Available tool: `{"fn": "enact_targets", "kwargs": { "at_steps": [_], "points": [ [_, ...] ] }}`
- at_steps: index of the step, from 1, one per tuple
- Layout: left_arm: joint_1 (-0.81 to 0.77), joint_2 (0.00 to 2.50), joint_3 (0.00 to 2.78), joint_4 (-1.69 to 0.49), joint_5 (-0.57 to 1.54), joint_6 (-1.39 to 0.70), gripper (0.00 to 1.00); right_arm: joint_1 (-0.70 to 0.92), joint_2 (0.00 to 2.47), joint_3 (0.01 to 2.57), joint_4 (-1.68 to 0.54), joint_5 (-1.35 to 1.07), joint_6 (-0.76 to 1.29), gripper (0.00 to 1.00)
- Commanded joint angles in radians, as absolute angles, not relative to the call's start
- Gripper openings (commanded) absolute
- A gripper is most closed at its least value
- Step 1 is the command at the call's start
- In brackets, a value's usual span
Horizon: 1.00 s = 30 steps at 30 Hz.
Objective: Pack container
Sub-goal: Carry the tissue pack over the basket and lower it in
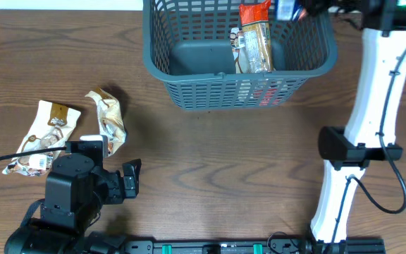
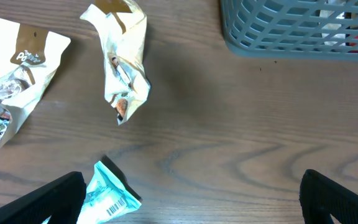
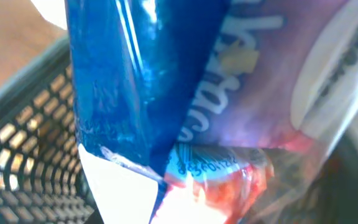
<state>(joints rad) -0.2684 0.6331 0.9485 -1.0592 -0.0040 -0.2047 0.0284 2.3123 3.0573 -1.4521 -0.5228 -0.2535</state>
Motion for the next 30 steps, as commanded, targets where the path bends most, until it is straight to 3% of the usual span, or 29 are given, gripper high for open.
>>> {"fn": "enact_targets", "kwargs": {
  "at_steps": [1,18,30],
  "points": [
    [-0.264,0.632,0.956,-1.062,-0.012,-0.191,0.99,0.067,2.297,3.041,-1.493,-0.333,-0.278,0.02],
    [-0.264,0.632,0.956,-1.061,-0.012,-0.191,0.99,0.036,2.297,2.744,-1.515,-0.236,-0.231,0.01],
    [-0.264,0.632,0.956,-1.062,-0.012,-0.191,0.99,0.064,2.297,2.701,-1.514,-0.236,-0.232,0.03]
  ]
}}
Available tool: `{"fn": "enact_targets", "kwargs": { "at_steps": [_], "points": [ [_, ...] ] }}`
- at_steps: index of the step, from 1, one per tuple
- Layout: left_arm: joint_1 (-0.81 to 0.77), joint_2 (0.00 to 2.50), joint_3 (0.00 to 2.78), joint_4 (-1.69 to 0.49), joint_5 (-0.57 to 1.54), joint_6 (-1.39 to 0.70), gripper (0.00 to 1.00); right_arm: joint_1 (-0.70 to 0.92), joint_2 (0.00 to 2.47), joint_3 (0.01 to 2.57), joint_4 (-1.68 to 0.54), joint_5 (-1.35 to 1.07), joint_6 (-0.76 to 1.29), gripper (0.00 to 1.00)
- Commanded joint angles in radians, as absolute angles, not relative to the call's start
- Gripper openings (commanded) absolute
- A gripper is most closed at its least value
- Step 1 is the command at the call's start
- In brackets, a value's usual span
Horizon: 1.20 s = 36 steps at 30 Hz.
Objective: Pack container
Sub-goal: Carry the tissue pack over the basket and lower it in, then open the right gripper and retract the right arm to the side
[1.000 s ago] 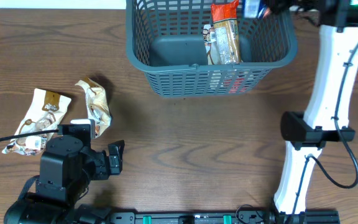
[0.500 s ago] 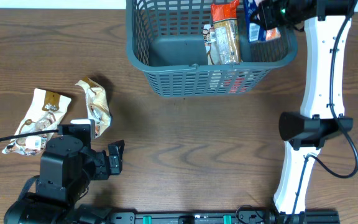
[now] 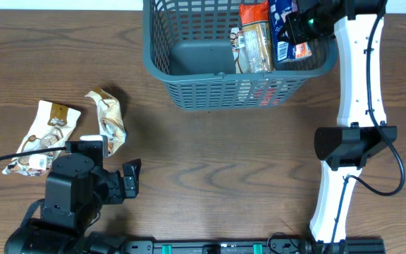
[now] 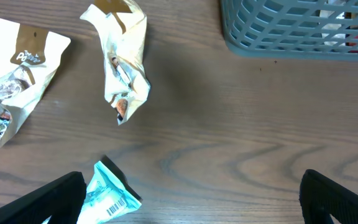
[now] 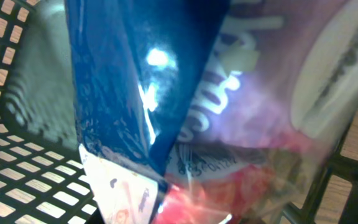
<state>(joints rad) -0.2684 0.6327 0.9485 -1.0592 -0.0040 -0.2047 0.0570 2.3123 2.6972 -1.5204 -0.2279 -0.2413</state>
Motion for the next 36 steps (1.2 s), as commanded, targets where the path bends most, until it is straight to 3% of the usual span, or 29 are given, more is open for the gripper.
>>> {"fn": "enact_targets", "kwargs": {
  "at_steps": [1,2,5,7,12,17,22,24,25,32,36],
  "points": [
    [-0.264,0.632,0.956,-1.062,-0.012,-0.191,0.99,0.064,2.297,2.701,-1.516,-0.236,-0.232,0.09],
    [-0.264,0.632,0.956,-1.062,-0.012,-0.191,0.98,0.064,2.297,2.701,-1.518,-0.236,-0.232,0.16],
    [-0.264,0.632,0.956,-1.062,-0.012,-0.191,0.99,0.064,2.297,2.701,-1.520,-0.236,-0.233,0.23],
    [-0.264,0.632,0.956,-1.062,-0.012,-0.191,0.99,0.061,2.297,2.701,-1.520,-0.235,-0.233,0.39],
    [-0.264,0.632,0.956,-1.061,-0.012,-0.191,0.99,0.059,2.297,2.701,-1.519,-0.236,-0.233,0.60],
    [-0.264,0.632,0.956,-1.062,-0.012,-0.191,0.99,0.059,2.297,2.701,-1.519,-0.235,-0.233,0.65],
    [-0.264,0.632,0.956,-1.062,-0.012,-0.191,0.99,0.059,2.297,2.701,-1.491,-0.236,-0.232,0.79],
    [-0.264,0.632,0.956,-1.062,-0.012,-0.191,0.99,0.059,2.297,2.702,-1.458,-0.242,-0.231,0.96],
    [-0.264,0.632,0.956,-1.061,-0.012,-0.191,0.99,0.059,2.296,2.703,-1.439,-0.253,-0.231,0.99],
    [-0.264,0.632,0.956,-1.061,-0.012,-0.192,0.99,0.059,2.295,2.808,-1.265,-0.538,-0.119,0.99],
    [-0.264,0.632,0.956,-1.062,-0.012,-0.191,0.99,0.057,2.294,2.938,-1.198,-0.575,-0.060,0.99]
  ]
}}
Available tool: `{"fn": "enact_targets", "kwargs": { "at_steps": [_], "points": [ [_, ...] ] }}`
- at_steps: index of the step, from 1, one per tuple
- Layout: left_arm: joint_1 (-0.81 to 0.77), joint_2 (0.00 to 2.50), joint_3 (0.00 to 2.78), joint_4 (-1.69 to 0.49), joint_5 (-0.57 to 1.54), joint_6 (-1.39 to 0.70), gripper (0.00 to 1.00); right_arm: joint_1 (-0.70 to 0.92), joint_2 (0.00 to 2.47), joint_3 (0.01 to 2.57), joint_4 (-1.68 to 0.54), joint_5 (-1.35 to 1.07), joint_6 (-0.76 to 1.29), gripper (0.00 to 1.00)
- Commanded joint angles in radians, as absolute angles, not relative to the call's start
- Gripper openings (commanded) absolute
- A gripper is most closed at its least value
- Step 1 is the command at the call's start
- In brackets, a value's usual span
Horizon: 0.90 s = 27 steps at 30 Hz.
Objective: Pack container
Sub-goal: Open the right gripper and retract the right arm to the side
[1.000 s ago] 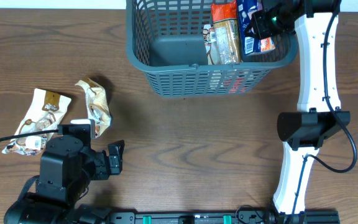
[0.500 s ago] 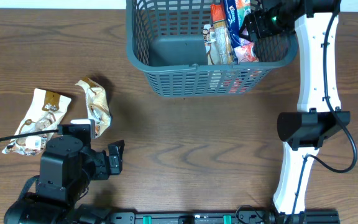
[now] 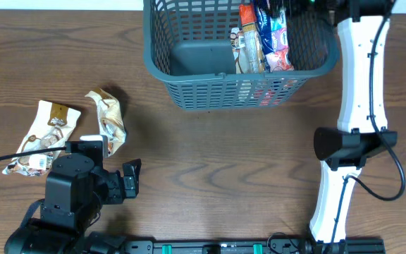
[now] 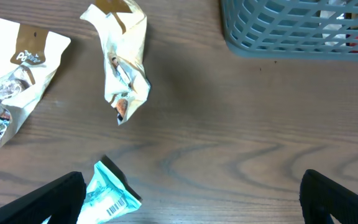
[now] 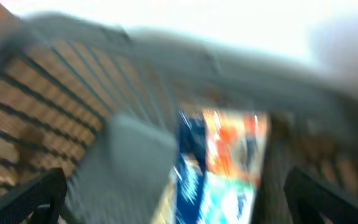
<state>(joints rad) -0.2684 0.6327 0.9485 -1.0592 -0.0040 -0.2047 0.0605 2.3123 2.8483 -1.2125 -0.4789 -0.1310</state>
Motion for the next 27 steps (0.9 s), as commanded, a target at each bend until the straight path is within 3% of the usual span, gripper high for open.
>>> {"fn": "enact_targets", "kwargs": {
  "at_steps": [1,7,14,21,27],
  "points": [
    [-0.264,0.632,0.956,-1.062,-0.012,-0.191,0.99,0.052,2.294,2.978,-1.192,-0.570,-0.059,0.99],
    [-0.264,0.632,0.956,-1.062,-0.012,-0.192,0.99,0.001,2.280,3.139,-1.162,-0.510,-0.046,0.99],
    [-0.264,0.632,0.956,-1.062,-0.012,-0.191,0.99,-0.125,2.199,3.140,-1.195,-0.162,0.003,0.99],
    [-0.264,0.632,0.956,-1.062,-0.012,-0.191,0.99,-0.281,2.179,3.138,-1.398,0.231,0.011,0.99],
    [-0.264,0.632,0.956,-1.062,-0.012,-0.191,0.99,-0.408,2.186,3.061,-1.581,0.266,0.011,0.99]
  ]
}}
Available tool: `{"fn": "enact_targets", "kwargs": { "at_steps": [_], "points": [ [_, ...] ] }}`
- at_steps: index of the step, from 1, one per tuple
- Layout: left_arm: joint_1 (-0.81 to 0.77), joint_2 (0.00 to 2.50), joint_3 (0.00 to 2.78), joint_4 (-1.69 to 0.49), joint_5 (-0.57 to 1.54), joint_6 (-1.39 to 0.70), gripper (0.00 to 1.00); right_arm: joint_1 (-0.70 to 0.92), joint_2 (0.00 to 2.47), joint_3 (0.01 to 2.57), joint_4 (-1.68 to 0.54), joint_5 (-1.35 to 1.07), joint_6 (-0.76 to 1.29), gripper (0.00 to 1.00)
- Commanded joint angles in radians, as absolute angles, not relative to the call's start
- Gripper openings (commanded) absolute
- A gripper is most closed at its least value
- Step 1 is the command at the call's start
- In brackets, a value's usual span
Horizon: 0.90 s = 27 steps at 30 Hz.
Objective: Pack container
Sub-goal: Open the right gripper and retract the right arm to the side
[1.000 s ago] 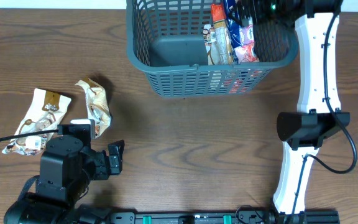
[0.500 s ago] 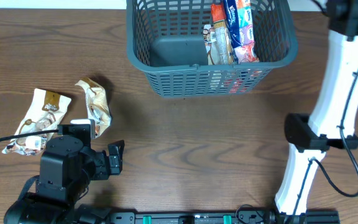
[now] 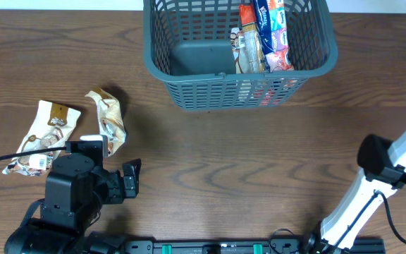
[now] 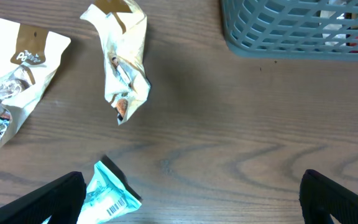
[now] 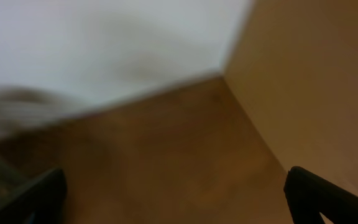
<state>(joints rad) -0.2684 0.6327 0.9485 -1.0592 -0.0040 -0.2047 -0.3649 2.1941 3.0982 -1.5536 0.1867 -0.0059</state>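
Note:
The grey basket (image 3: 189, 85) stands at the table's far middle. Inside it a blue packet (image 3: 273, 28) leans beside an orange-brown packet (image 3: 252, 42). Three packets lie on the table at the left: a cream pouch (image 4: 17, 68), a crumpled cream packet (image 4: 122, 62) and a teal packet (image 4: 109, 194). My left gripper (image 4: 191, 205) hangs open low over the wood, its left finger next to the teal packet. My right gripper (image 5: 173, 199) is open and empty, facing a blurred table corner and wall. Only the right arm (image 3: 379, 159) shows in the overhead view.
The basket's left half (image 3: 196, 56) shows bare floor. The left arm's black body (image 3: 72, 187) covers the near left of the table, hiding the teal packet from above. The table's far edge runs just behind the basket.
My right arm has swung from above the basket's right end out to the right, and its gripper has left the overhead view. The blue packet stays in the basket. The left arm has not moved.
My right gripper held the blue packet above the basket's far right corner. Then it was lower, with the packet inside the basket. Then it stood open, the packet leaning by the orange one. Now that arm is off to the right. The left side never changed.

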Motion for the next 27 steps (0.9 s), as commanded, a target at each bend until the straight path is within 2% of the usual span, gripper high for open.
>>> {"fn": "enact_targets", "kwargs": {
  "at_steps": [1,8,27],
  "points": [
    [-0.264,0.632,0.956,-1.062,-0.012,-0.191,0.99,-0.426,2.186,3.042,-1.591,0.265,0.011,0.99],
    [-0.264,0.632,0.956,-1.062,-0.012,-0.191,0.99,-0.505,2.186,2.914,-1.599,0.164,0.011,1.00],
    [-0.264,0.632,0.956,-1.058,-0.072,-0.176,0.99,-0.514,2.186,2.732,-1.583,0.137,0.011,0.98]
  ]
}}
